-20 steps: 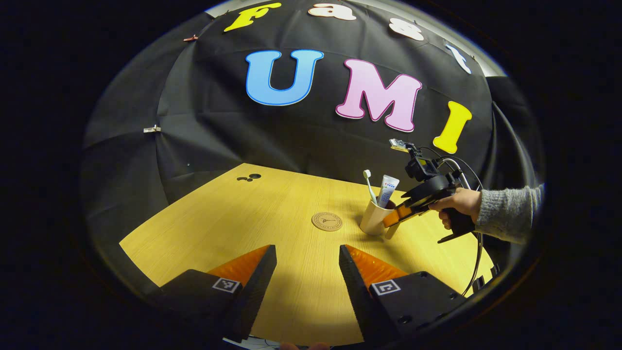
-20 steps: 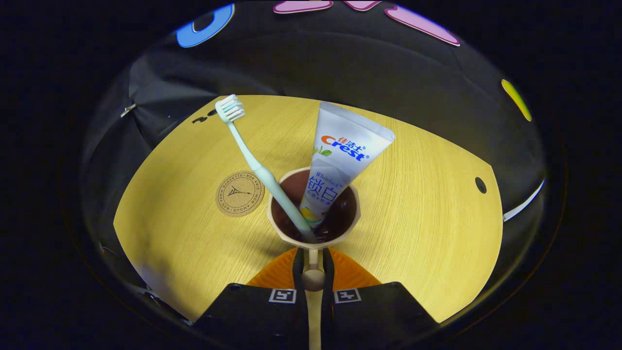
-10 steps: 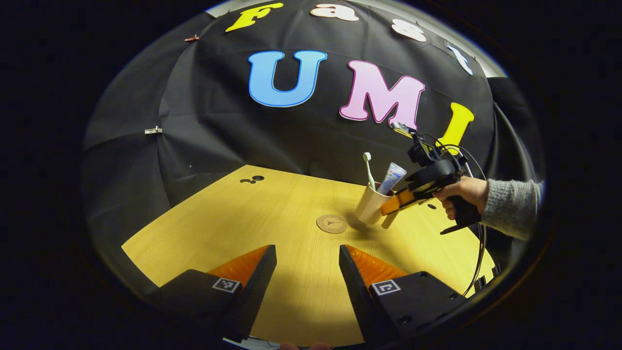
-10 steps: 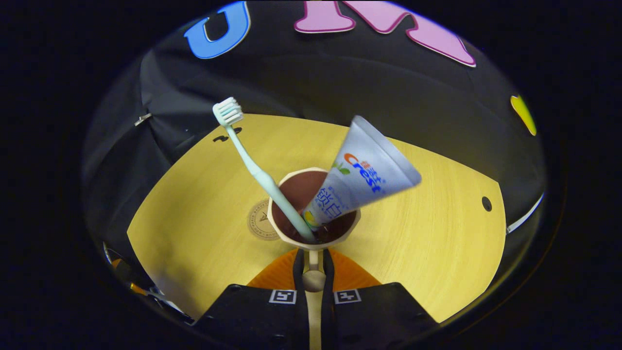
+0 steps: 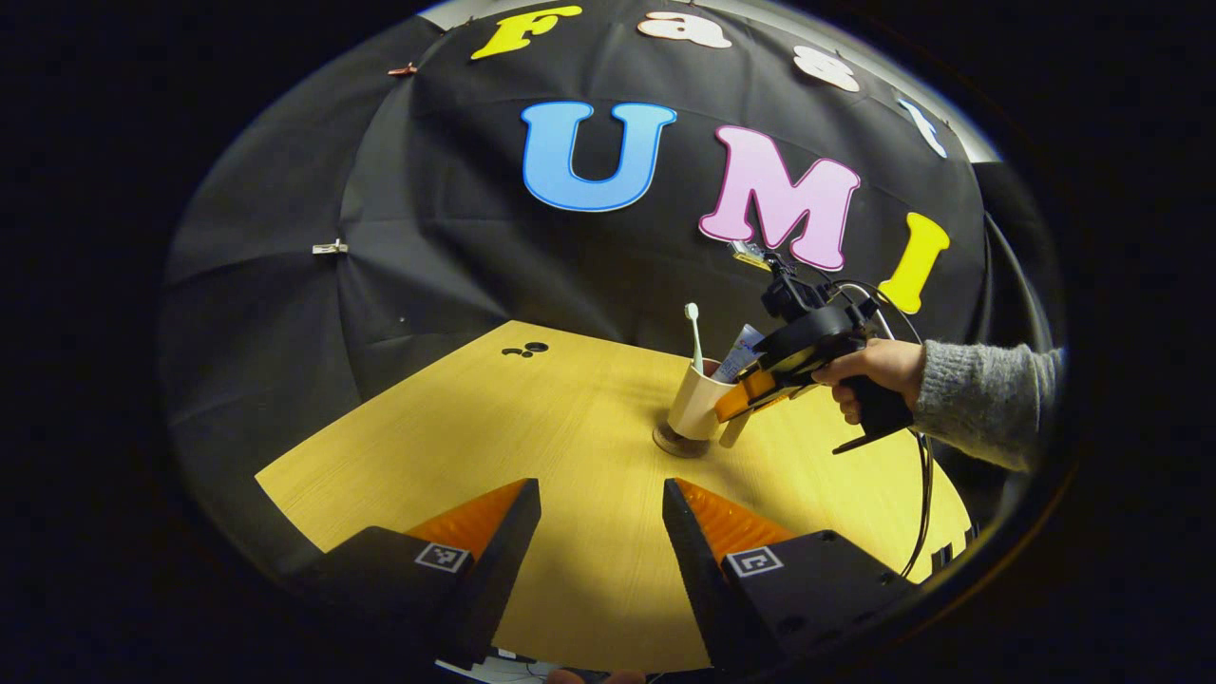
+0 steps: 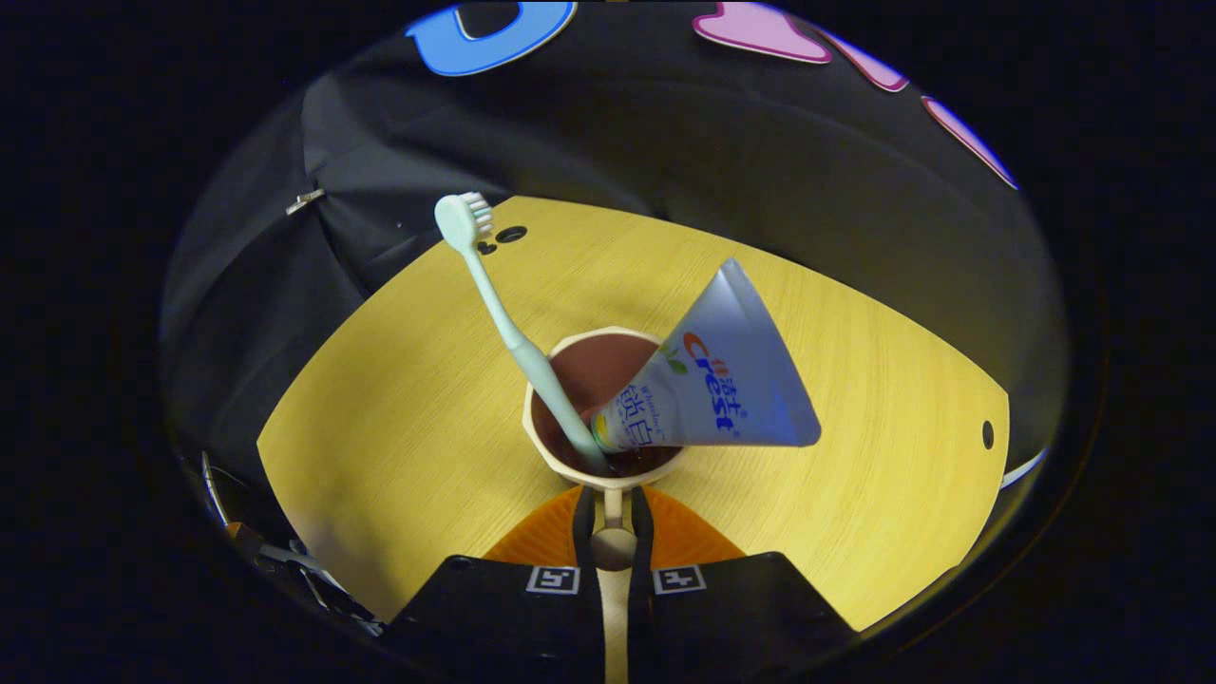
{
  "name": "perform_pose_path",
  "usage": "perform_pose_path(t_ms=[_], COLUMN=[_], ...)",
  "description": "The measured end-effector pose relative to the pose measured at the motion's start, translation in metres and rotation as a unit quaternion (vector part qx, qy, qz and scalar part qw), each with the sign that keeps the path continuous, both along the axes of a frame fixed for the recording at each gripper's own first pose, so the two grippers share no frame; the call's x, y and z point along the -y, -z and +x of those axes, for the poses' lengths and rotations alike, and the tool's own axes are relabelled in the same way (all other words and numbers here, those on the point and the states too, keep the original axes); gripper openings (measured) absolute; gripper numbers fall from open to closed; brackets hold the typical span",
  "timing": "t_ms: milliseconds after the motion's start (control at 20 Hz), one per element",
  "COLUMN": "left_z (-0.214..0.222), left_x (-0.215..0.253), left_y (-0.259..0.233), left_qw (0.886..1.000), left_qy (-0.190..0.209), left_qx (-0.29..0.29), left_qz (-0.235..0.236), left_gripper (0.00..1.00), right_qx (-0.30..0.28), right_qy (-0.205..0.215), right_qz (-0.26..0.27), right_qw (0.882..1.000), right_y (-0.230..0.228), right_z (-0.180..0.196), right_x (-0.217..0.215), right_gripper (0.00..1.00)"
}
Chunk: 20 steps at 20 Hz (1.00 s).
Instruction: Put the toothbrush and toothpaste on the desktop into the cup, then pick up the cup and place it on the coaster on the desktop.
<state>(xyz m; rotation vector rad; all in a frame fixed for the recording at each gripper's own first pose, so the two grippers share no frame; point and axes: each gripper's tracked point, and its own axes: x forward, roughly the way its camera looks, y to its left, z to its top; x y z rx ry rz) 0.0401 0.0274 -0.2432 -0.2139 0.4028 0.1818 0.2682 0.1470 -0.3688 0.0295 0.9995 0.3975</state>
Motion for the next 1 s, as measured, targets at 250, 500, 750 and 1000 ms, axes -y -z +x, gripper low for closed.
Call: perform_pose_path(t_ms=[250, 500, 750, 1000], left_z=[-0.004, -0.001, 0.005, 0.009], left_x=[-0.008, -0.013, -0.017, -0.016], left_y=[0.009, 0.012, 0.010, 0.008], left_qw=[1.000, 1.000, 1.000, 1.000], left_qy=[-0.015, -0.018, -0.023, -0.018], left_qx=[-0.007, -0.007, -0.005, -0.004], left_qz=[-0.009, -0.014, -0.016, -0.014], left_gripper=[0.83, 0.83, 0.83, 0.83], right_qx=[-0.002, -0.009, -0.014, 0.001], right_qy=[-0.010, -0.007, -0.002, -0.002], right_qz=[-0.028, -0.032, -0.035, -0.033], right_qw=[1.000, 0.999, 0.999, 0.999], right_y=[0.012, 0.013, 0.016, 0.005], right_z=[0.000, -0.002, 0.001, 0.002], right_x=[-0.009, -0.007, -0.007, -0.004], right_gripper=[0.13, 0.13, 0.22, 0.28])
